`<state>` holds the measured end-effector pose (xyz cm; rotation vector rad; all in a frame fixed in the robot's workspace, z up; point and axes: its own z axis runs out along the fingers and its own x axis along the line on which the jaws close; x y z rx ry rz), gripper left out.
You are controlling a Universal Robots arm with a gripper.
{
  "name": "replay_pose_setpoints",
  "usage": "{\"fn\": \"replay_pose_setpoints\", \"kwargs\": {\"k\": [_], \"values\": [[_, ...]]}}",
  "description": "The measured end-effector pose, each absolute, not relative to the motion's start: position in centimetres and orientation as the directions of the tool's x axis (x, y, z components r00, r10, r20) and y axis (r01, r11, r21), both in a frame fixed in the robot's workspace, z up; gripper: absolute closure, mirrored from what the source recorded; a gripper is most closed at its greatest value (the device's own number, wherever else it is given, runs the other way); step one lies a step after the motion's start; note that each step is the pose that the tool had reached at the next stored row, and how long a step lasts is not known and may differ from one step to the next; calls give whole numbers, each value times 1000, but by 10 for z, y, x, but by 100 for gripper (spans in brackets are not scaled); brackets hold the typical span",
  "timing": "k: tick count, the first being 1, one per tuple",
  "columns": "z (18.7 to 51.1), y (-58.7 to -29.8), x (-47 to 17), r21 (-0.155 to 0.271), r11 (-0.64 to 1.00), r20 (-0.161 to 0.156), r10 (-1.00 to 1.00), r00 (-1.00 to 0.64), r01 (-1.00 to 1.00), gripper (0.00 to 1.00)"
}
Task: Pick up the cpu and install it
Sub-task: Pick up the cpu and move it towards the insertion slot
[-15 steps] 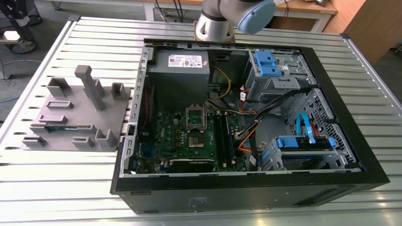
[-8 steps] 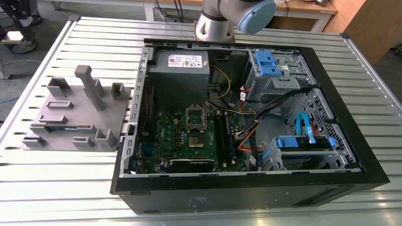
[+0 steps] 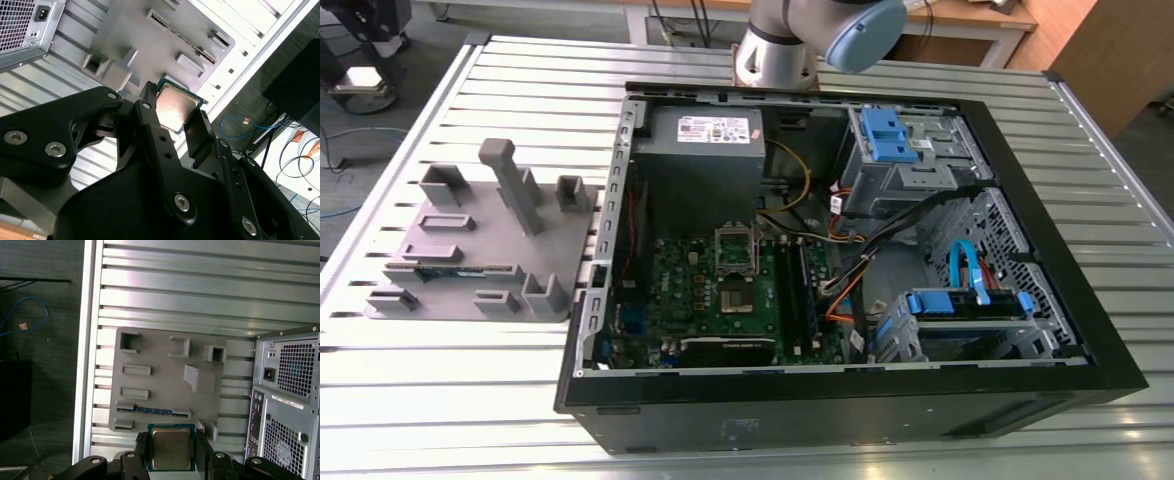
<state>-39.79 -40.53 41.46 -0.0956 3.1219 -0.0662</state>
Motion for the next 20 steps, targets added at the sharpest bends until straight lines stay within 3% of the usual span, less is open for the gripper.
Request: {"fn": "replay_pose_setpoints", "kwargs": {"k": [20], "values": [[415, -405, -367, -43, 997, -16, -62, -998, -61, 53]]}}
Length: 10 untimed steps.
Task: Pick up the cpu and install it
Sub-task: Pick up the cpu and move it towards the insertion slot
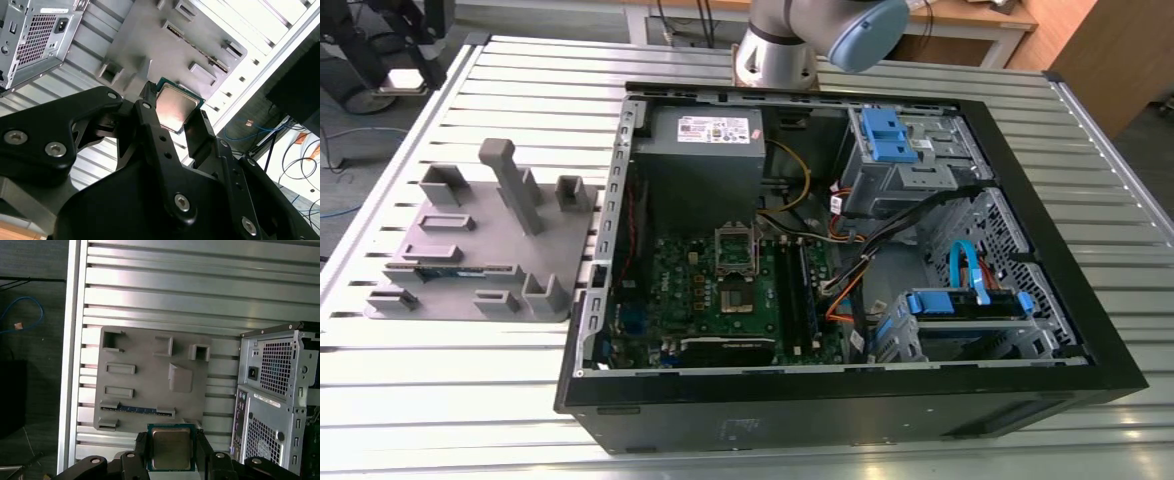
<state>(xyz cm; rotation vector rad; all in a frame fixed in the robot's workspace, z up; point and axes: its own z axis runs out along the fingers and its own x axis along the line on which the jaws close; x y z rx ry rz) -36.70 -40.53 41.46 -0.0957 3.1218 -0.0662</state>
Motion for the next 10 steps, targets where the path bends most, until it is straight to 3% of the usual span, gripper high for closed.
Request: {"fn": "replay_pose_setpoints", "kwargs": {"k": [10], "values": [[415, -405, -349, -43, 997, -16, -62, -998, -61, 53]]}}
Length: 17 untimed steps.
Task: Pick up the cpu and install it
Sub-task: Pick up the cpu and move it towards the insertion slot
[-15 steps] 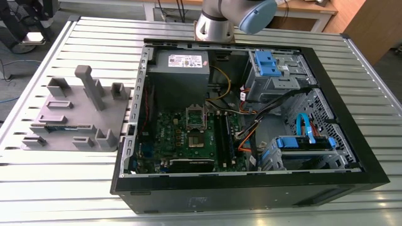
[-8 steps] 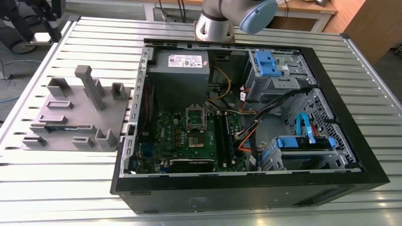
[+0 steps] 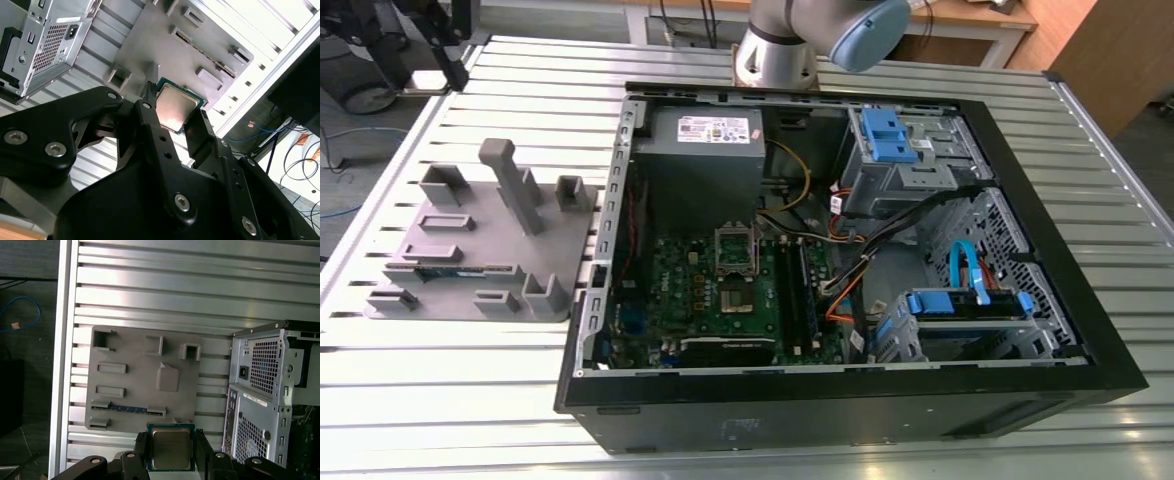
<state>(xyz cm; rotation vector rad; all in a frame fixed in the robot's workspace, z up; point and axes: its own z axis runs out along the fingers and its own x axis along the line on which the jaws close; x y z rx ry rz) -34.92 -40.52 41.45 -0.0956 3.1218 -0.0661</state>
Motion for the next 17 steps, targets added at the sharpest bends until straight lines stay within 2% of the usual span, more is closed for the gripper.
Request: {"fn": "replay_pose_setpoints", "kwargs": {"k": [17], "values": [[415, -405, -317, -43, 997, -16, -62, -998, -61, 53]]}}
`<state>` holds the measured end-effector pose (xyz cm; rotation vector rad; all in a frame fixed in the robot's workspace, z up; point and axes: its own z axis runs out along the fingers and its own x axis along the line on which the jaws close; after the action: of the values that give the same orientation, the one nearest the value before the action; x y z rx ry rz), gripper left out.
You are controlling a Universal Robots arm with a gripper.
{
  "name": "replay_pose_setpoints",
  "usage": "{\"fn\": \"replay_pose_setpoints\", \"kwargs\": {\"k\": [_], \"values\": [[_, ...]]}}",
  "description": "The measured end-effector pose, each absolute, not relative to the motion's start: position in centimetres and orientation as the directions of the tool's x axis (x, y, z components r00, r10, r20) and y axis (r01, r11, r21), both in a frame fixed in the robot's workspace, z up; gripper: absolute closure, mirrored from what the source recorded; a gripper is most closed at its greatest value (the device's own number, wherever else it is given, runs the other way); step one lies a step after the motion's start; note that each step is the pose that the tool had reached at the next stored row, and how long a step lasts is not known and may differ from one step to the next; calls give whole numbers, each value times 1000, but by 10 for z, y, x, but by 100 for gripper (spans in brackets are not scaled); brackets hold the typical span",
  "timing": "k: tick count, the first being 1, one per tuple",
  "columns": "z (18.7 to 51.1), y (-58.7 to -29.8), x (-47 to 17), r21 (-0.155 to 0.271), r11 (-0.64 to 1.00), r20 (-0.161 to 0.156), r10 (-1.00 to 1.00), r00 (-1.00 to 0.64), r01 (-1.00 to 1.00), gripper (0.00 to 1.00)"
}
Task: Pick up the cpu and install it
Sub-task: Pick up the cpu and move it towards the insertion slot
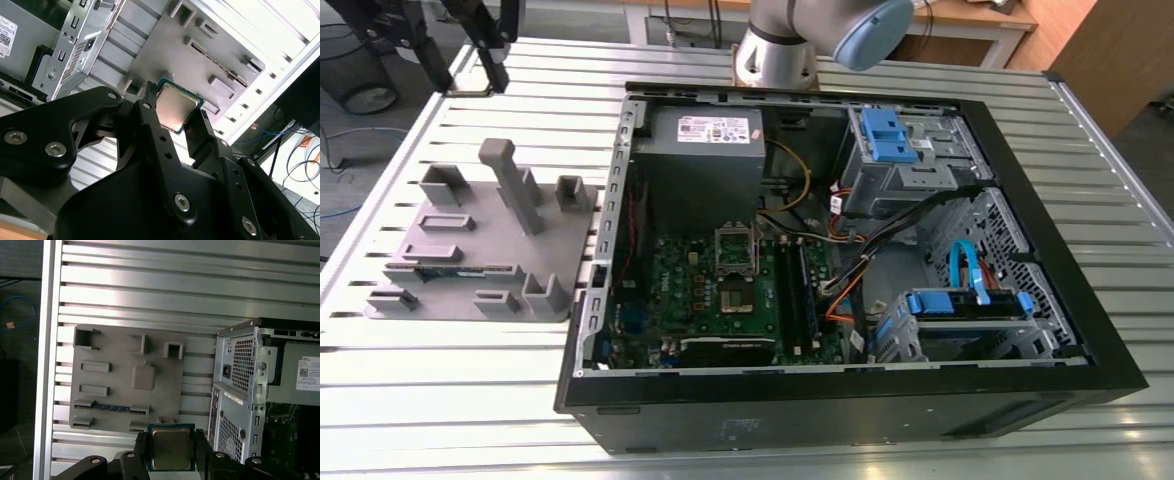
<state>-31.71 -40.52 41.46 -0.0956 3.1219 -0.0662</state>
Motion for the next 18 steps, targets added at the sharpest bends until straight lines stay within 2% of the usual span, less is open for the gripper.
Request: {"fn": "replay_pose_setpoints", "kwargs": {"k": [18], "values": [[415, -405, -285, -43, 997, -16, -62, -998, -61, 53]]}}
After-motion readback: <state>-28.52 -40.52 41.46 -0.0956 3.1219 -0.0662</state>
